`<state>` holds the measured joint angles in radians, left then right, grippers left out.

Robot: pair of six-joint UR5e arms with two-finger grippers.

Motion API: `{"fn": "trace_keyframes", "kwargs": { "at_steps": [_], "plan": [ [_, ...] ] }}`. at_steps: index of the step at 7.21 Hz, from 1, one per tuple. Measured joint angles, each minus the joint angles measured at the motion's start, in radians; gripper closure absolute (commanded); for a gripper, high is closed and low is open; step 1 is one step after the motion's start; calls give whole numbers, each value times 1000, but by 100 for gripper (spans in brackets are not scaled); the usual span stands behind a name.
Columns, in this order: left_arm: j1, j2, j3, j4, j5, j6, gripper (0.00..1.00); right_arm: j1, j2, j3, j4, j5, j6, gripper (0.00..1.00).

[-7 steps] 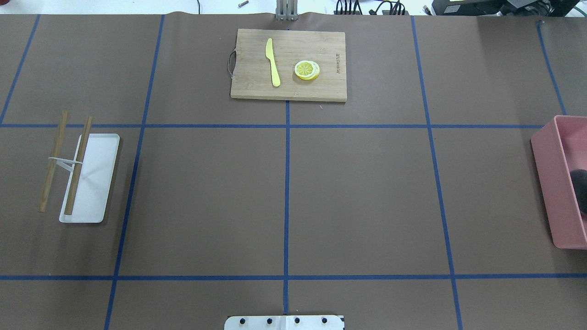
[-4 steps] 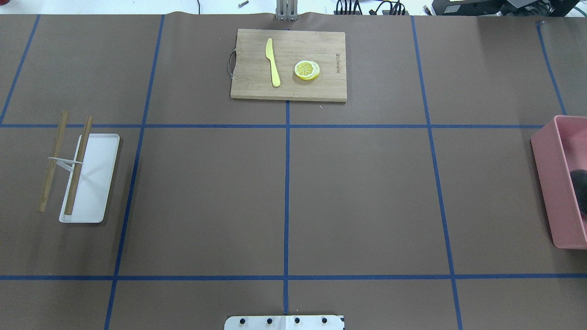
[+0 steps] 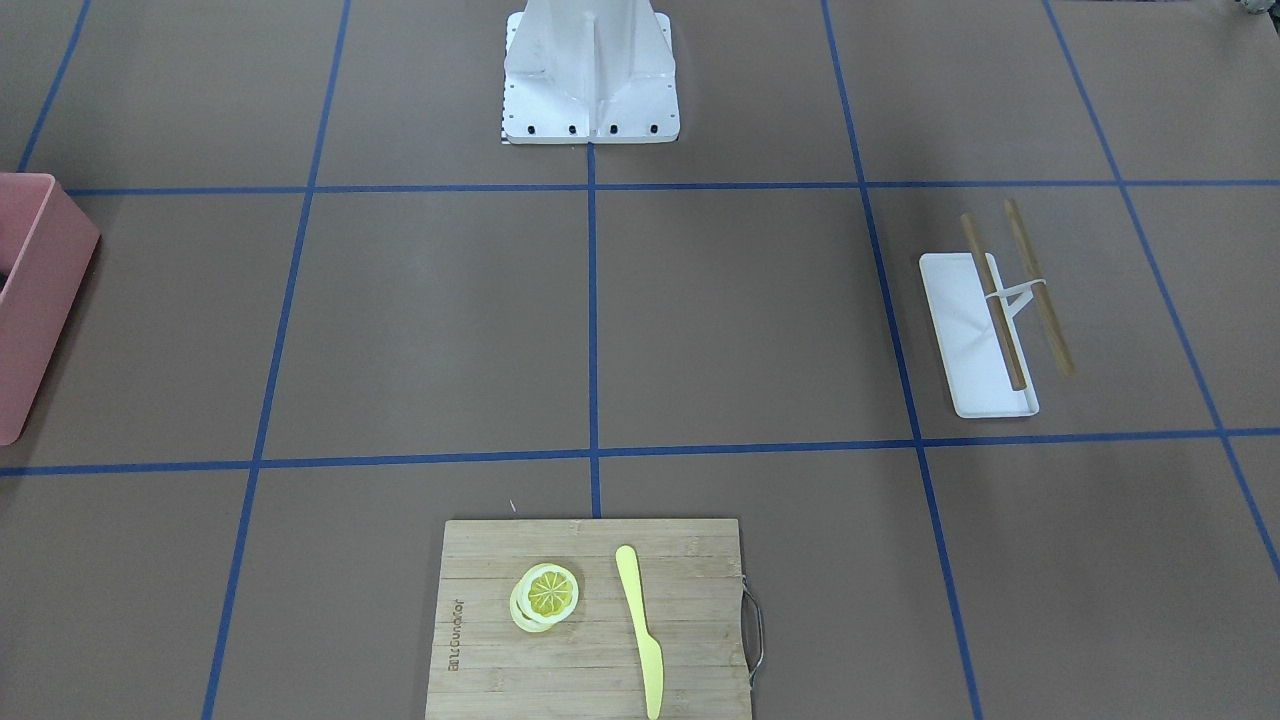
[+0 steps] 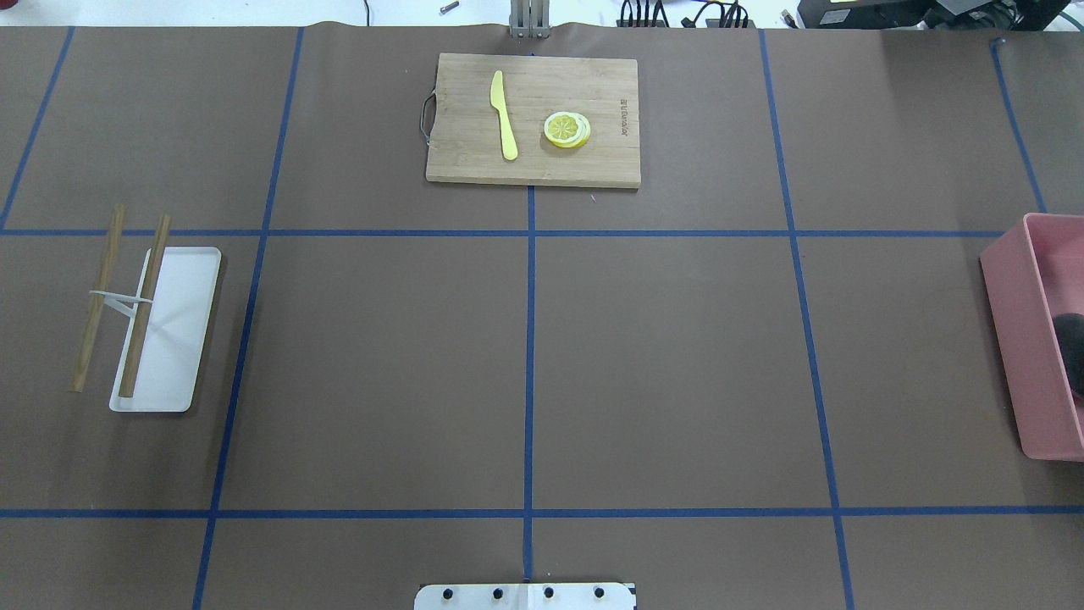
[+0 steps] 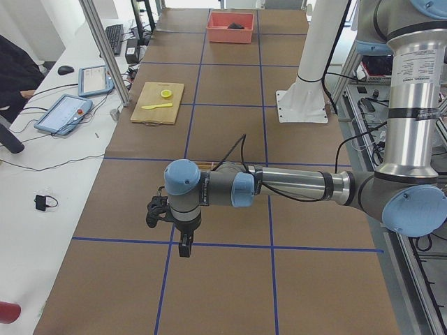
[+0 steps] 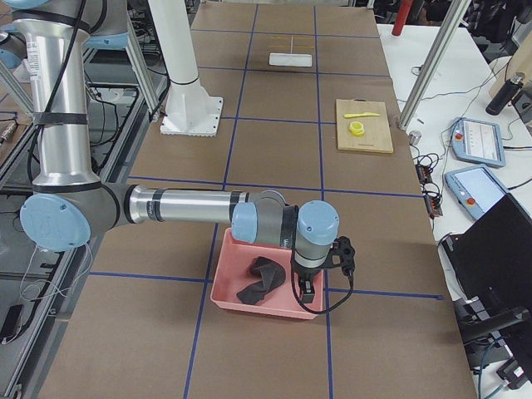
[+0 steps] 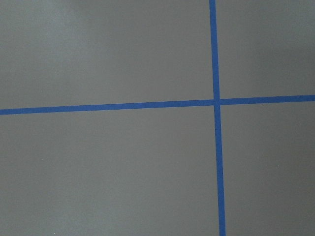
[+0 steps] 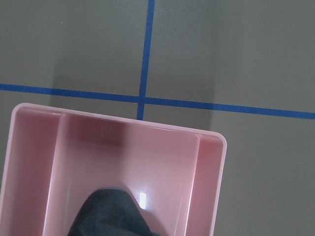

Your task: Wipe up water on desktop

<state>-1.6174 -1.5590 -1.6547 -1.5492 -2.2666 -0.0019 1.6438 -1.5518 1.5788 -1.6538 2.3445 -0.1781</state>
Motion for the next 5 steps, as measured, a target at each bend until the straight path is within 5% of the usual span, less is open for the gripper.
{"fn": "trace_keyframes", "kwargs": {
  "at_steps": [5],
  "plan": [
    [1, 0, 14, -25, -1, -38, 2, -1, -3, -2, 5, 2, 3, 0]
  ]
}}
